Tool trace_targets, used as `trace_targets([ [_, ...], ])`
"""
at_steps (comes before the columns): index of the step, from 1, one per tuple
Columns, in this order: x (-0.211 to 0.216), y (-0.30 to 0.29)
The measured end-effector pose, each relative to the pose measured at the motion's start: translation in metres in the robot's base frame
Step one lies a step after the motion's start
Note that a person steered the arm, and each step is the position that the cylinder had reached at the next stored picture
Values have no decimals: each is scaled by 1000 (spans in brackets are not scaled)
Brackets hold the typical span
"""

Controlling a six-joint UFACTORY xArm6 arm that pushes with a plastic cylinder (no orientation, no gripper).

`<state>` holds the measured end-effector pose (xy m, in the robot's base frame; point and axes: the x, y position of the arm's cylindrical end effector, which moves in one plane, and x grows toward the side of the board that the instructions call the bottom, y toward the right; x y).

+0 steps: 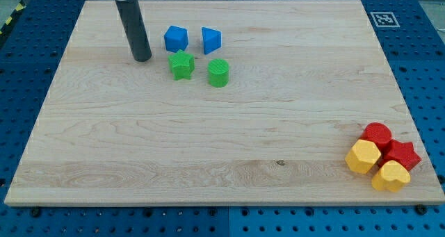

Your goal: Move your arm towards the red circle

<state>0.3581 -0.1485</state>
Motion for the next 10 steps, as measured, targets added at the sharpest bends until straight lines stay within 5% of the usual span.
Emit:
trace_targets([
  [6, 12, 60],
  [8, 15, 4],
  [9, 57, -23],
  [10, 106, 20],
])
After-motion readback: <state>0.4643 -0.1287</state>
